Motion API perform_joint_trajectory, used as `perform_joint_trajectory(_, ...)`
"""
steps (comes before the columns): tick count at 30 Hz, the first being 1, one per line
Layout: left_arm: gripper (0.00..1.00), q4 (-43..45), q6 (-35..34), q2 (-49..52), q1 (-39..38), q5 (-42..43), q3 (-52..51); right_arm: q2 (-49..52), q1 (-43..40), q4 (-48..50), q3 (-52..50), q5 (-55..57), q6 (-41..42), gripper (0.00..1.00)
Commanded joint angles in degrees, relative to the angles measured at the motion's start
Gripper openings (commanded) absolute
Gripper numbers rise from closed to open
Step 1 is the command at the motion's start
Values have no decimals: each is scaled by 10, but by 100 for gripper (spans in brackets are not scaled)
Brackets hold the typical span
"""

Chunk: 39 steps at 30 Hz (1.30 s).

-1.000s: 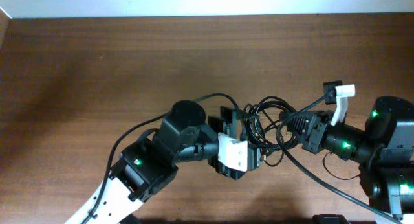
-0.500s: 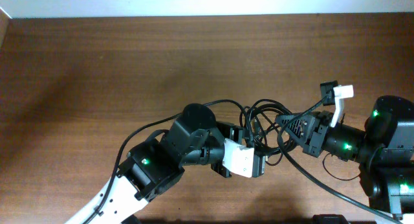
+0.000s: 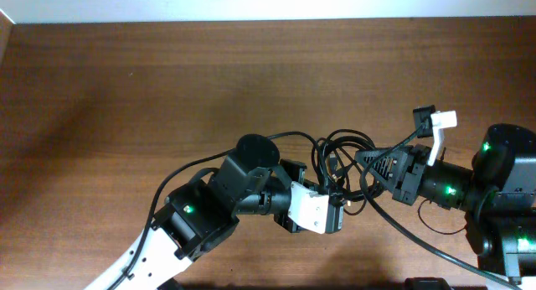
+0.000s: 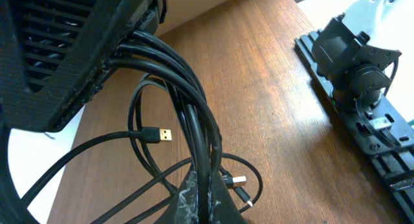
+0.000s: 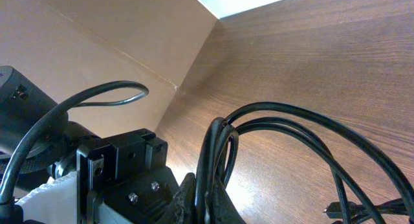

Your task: Untangle cables

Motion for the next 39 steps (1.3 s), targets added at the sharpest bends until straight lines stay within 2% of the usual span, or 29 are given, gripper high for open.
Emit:
perform_joint_trajectory(1, 0, 33, -113, 3, -3, -76, 2, -3, 0, 5, 7, -21, 0, 4)
perform_joint_trajectory(4, 0, 79, -183, 0, -3, -83, 2, -3, 0, 2, 7, -12, -21, 4)
perform_joint_trajectory(7, 0, 105, -189, -29, 0, -92, 2, -3, 0, -11, 7, 12, -34, 4)
perform_joint_trajectory(10, 0, 99, -249, -62, 3, -196, 2, -3, 0, -15, 7, 46, -34, 4)
perform_joint_trajectory(14, 0, 52, -353, -115, 3, -410, 2, -3, 0, -15, 7, 65, -34, 4)
perform_joint_trajectory(16, 0, 41, -395, -131, 3, -463, 2, -3, 0, -15, 7, 77, -34, 4)
perform_joint_trajectory(20, 0, -4, -529, -140, 3, -618, 2, -3, 0, -15, 7, 79, -34, 4)
perform_joint_trajectory(23, 0, -59, -577, -140, 3, -673, 2, -3, -1, -12, 7, 81, -34, 4)
perform_joint_trajectory(24, 0, -98, -636, -140, 3, -734, 2, -3, -1, -13, 7, 92, -33, 4)
perform_joint_trajectory(25, 0, -119, -673, -140, 3, -759, 2, -3, -1, -13, 7, 94, -33, 4)
perform_joint_trajectory(26, 0, -136, -710, -140, 3, -767, 2, -3, -1, -12, 7, 94, -34, 4)
perform_joint_trajectory(29, 0, -148, -754, -140, 3, -751, 2, -3, -1, -11, 7, 100, -33, 4)
perform_joint_trajectory(32, 0, -139, -758, -137, 3, -627, 2, -3, -1, -10, 7, 104, -33, 4)
perform_joint_trajectory(34, 6, -132, -757, -128, 3, -561, 2, -3, -1, -6, 7, 104, -31, 4)
perform_joint_trajectory(35, 0, -129, -757, -120, 3, -536, 2, -3, -1, -7, 7, 104, -31, 4)
perform_joint_trajectory(36, 0, -127, -757, -116, 3, -529, 2, -3, -1, -7, 7, 102, -31, 4)
perform_joint_trajectory(37, 9, -127, -744, -108, 2, -516, 2, -3, -1, -7, 7, 102, -31, 4)
perform_joint_trajectory(38, 43, -127, -723, -105, 2, -506, 2, -3, -1, -7, 7, 102, -31, 4)
perform_joint_trajectory(39, 99, -127, -666, -101, 2, -479, 2, -3, -1, -7, 7, 102, -31, 4)
